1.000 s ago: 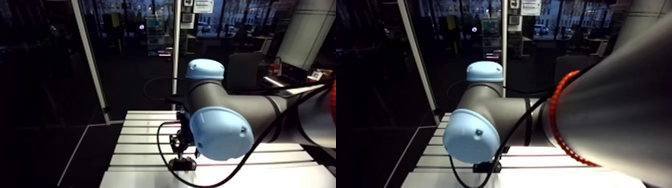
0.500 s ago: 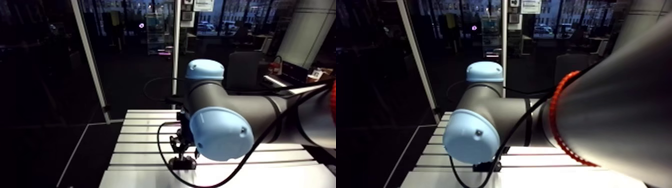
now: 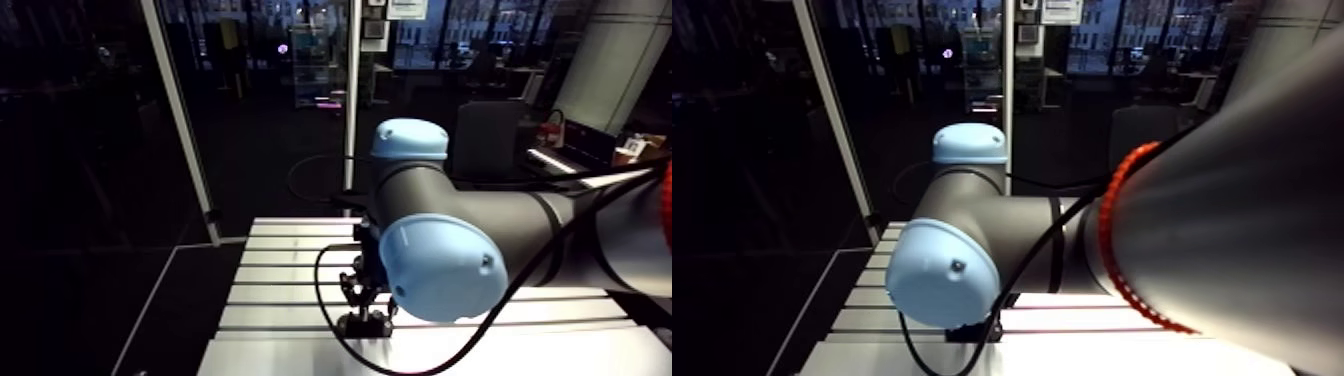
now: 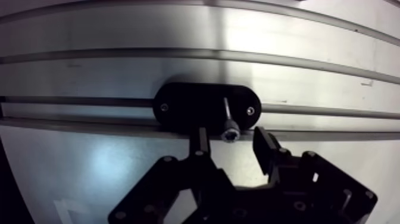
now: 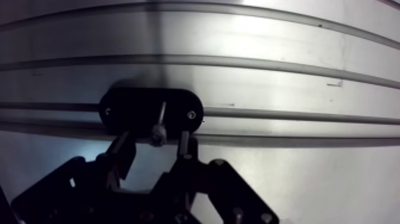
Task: Pick up the M10 bolt and insert it into the hole until fully seated.
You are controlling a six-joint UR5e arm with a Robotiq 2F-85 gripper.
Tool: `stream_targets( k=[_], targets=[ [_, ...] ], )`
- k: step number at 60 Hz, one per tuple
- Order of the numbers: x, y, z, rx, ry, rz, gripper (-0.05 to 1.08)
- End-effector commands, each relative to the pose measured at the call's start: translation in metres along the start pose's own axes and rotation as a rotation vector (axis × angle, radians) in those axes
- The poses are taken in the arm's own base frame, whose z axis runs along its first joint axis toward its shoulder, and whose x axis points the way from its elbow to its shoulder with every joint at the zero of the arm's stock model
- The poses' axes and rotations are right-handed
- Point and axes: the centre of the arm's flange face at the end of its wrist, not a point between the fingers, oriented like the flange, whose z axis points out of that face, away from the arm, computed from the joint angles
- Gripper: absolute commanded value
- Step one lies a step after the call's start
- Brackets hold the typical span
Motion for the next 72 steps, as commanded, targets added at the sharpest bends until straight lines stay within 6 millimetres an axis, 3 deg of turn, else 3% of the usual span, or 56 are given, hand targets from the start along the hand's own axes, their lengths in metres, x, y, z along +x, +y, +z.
stream_targets(
  k=[1,72],
  targets=[
    [0.0,0.0001,0.0008,0.0,-0.002,0.0,0.5],
    [0.0015,0.0009,0.0049,0.0,-0.005,0.003,0.57]
  ],
)
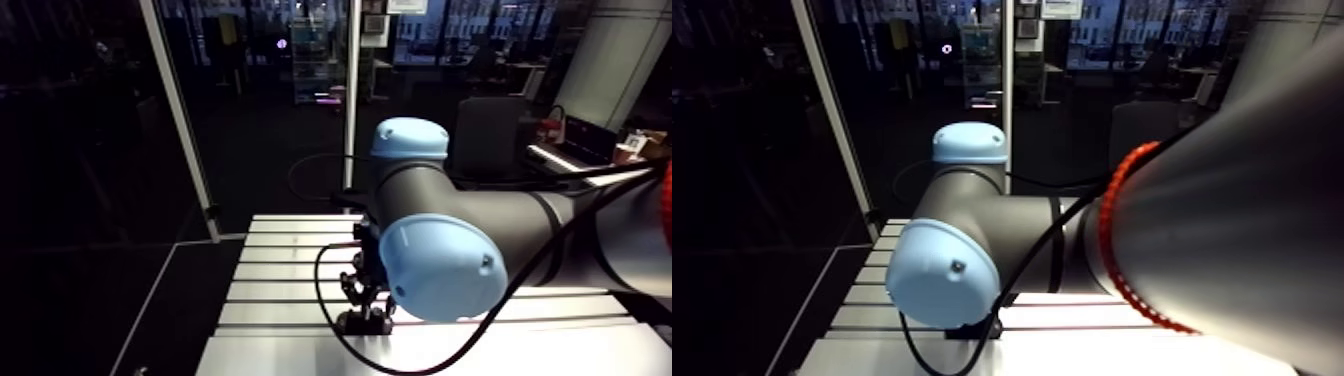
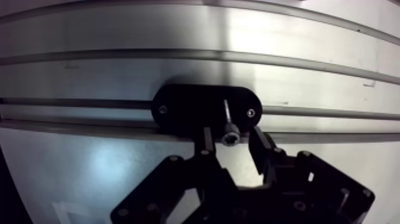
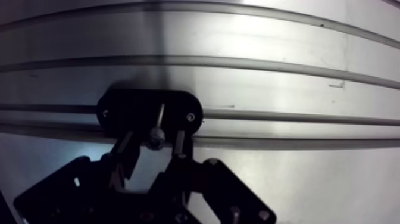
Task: Pick up the M10 bolt and insert it into the hole until fully seated.
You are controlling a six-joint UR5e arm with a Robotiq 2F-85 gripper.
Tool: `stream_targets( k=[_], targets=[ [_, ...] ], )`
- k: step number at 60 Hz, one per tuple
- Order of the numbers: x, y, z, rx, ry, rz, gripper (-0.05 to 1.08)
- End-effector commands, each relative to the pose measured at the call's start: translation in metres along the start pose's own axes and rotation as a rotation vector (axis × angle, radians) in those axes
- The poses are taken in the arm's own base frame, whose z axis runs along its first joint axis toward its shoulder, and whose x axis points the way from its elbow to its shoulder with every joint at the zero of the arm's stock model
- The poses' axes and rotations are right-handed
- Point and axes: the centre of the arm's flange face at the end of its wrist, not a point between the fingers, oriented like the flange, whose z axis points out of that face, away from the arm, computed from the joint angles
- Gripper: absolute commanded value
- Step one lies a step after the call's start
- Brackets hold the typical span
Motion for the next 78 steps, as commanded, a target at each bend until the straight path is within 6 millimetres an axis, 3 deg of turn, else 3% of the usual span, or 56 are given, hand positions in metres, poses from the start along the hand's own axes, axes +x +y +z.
stream_targets(
  k=[1,58,68,78],
  targets=[
    [0.0,0.0,0.0,0.0,0.001,0.001,0.57],
    [0.001,0.0,0.0,0.001,0.003,-0.002,0.81],
    [0.003,0.001,-0.008,0.002,0.019,-0.001,0.86],
    [0.012,0.001,-0.029,0.001,0.034,-0.002,0.92]
  ],
)
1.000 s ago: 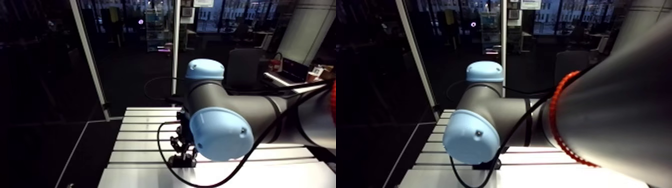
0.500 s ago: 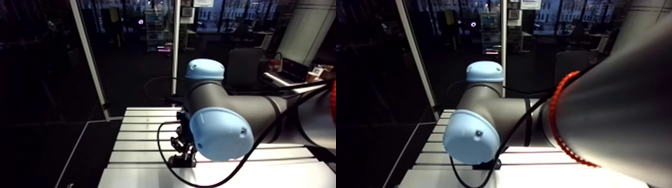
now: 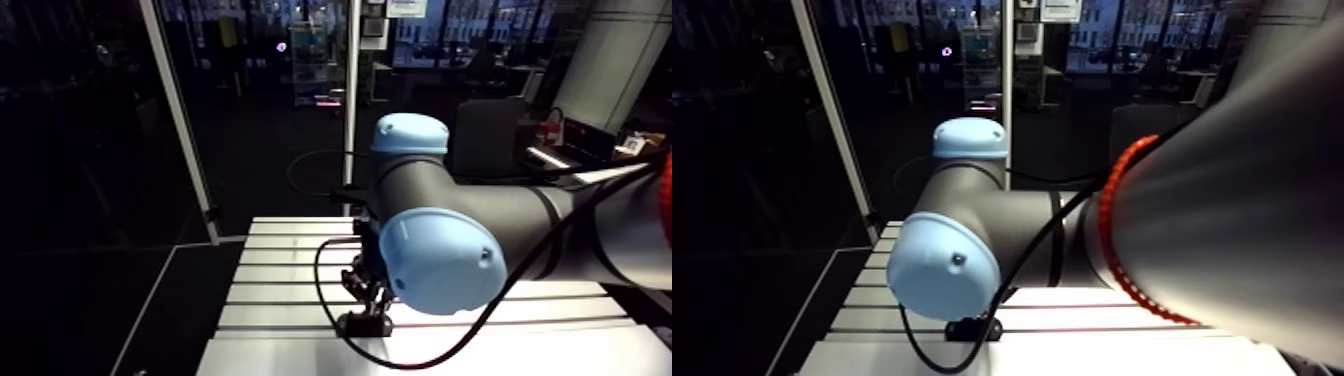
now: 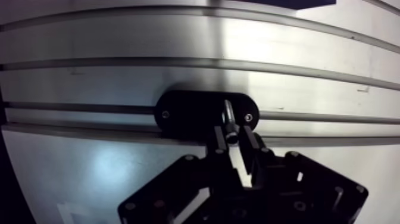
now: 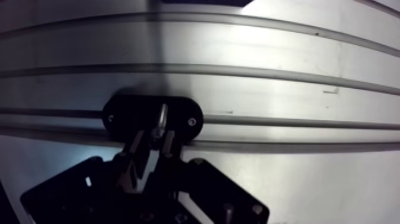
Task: Pick up the M10 bolt and insert it into the hole until fully seated.
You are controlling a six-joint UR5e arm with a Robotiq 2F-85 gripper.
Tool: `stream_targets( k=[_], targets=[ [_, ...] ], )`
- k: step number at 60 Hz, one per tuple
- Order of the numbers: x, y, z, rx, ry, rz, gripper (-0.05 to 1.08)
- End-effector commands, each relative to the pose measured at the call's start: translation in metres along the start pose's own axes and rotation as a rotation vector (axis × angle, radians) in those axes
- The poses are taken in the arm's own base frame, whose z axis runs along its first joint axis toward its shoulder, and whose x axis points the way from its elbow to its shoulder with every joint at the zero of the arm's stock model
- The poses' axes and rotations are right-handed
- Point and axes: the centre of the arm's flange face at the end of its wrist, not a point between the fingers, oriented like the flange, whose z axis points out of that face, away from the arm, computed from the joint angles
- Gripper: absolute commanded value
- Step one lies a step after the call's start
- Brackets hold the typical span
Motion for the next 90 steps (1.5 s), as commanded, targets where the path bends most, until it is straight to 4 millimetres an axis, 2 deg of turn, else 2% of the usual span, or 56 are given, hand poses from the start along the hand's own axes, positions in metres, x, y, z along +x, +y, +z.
stream_targets(
  k=[1,8,14,25,33,50,60,80,90],
  targets=[
    [0.009,0.0,-0.025,-0.001,0.009,-0.001,0.94],
    [0.017,0.001,-0.043,0.002,-0.011,0.001,0.98],
    [0.033,0.003,-0.073,0.006,-0.036,0.004,1.06],
    [0.05,0.008,-0.108,0.006,-0.041,0.013,1.07],
    [0.073,0.017,-0.132,0.005,-0.036,0.027,1.07],
    [0.119,0.029,-0.141,0.009,-0.094,0.037,1.08],
    [0.144,0.034,-0.133,0.015,-0.148,0.04,1.08],
    [0.173,0.038,-0.132,0.01,-0.216,0.038,1.08],
    [0.182,0.041,-0.119,0.001,-0.239,0.037,1.08]
  ],
)
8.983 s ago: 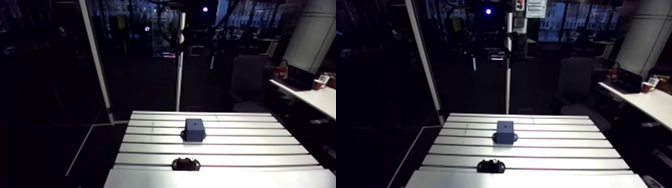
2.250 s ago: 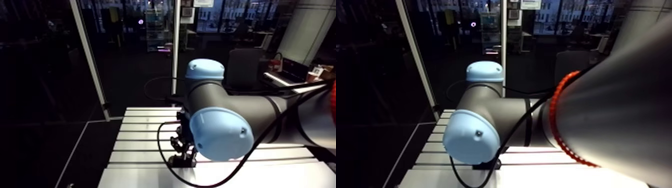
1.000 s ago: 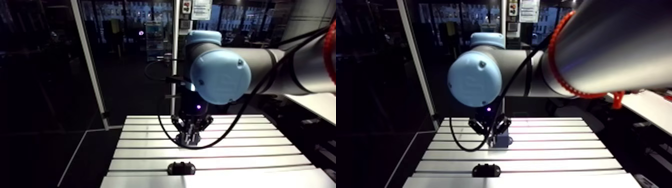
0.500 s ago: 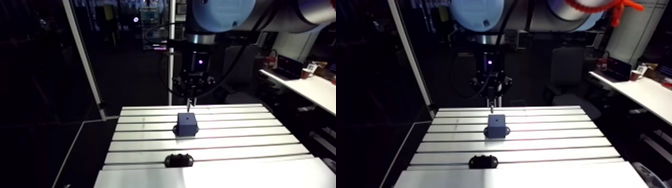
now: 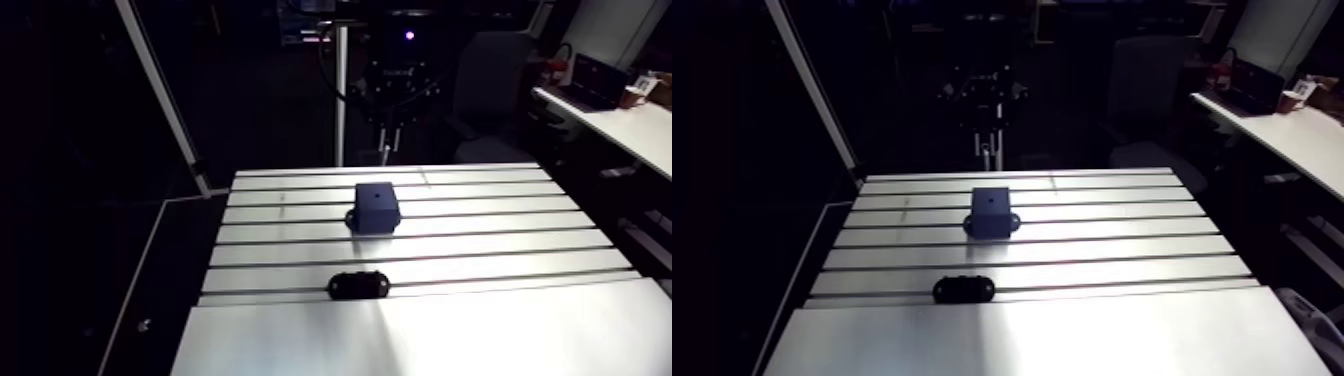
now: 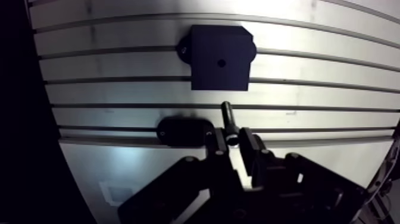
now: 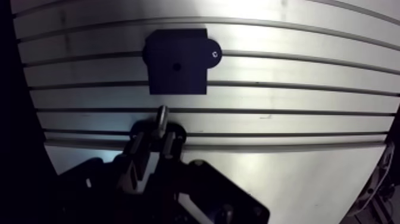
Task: Pick up the M10 bolt and insert it into the hole until fully seated.
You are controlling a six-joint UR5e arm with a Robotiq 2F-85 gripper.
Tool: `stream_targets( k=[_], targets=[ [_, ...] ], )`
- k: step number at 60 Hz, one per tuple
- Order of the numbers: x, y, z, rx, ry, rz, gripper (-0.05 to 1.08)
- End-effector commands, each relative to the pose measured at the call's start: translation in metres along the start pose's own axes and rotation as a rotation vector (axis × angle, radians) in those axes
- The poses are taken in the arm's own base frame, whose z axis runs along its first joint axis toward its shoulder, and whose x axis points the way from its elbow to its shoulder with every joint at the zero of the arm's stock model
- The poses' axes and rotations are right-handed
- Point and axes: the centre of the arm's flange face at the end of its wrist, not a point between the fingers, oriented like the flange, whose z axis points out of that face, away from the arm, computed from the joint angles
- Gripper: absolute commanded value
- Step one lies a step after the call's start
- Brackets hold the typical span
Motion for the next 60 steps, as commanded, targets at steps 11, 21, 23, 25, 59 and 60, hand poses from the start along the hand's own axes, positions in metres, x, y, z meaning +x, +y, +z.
stream_targets(
  k=[11,21,23,25,59,60],
  targets=[
    [0.023,0.004,0.019,-0.008,-0.054,0.0,1.08],
    [0.027,0.003,0.03,-0.007,-0.07,-0.001,1.08],
    [0.027,0.003,0.031,-0.006,-0.07,-0.001,1.08],
    [0.028,0.002,0.031,-0.006,-0.069,-0.002,1.08],
    [0.04,0.002,0.054,-0.006,-0.107,-0.004,1.08],
    [0.04,0.002,0.054,-0.006,-0.107,-0.004,1.08]
  ],
)
